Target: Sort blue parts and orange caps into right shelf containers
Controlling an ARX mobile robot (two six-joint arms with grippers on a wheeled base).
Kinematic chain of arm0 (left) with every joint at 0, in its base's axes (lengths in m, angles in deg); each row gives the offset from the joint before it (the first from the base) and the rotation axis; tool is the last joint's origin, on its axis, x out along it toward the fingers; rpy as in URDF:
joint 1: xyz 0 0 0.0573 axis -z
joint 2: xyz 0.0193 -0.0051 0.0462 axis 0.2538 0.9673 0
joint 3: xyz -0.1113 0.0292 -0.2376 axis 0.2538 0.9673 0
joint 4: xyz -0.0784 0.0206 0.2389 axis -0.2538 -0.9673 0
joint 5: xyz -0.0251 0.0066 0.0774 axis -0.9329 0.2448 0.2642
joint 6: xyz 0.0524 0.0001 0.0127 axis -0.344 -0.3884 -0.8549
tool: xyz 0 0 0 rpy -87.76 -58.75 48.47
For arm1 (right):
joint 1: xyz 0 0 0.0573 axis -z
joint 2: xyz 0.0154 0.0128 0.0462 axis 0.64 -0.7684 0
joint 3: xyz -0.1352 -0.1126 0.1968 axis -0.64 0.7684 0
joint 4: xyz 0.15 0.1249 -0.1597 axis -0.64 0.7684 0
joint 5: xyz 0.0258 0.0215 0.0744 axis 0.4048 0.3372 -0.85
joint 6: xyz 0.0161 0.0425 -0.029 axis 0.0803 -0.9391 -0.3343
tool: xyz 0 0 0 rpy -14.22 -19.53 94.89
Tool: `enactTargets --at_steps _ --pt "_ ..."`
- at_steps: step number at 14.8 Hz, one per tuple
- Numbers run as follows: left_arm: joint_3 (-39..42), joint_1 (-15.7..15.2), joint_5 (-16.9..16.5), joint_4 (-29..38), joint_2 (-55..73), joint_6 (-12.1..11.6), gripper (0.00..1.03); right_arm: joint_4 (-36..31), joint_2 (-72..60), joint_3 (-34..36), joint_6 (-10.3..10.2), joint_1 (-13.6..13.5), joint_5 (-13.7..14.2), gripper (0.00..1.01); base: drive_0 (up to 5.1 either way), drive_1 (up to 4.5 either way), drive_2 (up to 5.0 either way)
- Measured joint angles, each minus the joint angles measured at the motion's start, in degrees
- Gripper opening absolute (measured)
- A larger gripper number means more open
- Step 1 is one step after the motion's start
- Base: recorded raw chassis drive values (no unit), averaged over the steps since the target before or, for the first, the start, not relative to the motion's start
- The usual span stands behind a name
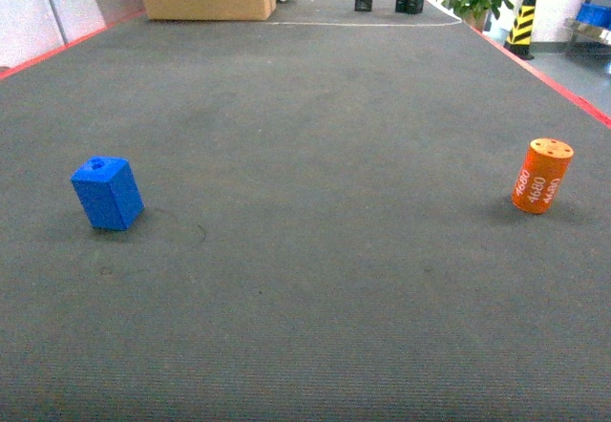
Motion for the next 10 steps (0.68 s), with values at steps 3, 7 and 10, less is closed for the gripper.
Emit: enactTargets --at_steps 3,7,10 --pt "0.0 0.0 0.0 0.0 0.0 0.0 0.98 0.9 -21.8 -15.4 -0.3 -2.5 2.8 0.98 0.0 0.00 0.0" --pt "0.0 0.0 0.0 0.0 0.0 0.0 0.98 8.7 -43.5 -38.5 -2.1 -4.8 5.1 0.98 0.0 0.00 0.0" --pt "0.0 0.0 0.0 0.0 0.0 0.0 0.98 13.8 -53.0 -51.7 -3.9 -4.7 6.8 0.98 0.0 0.00 0.0"
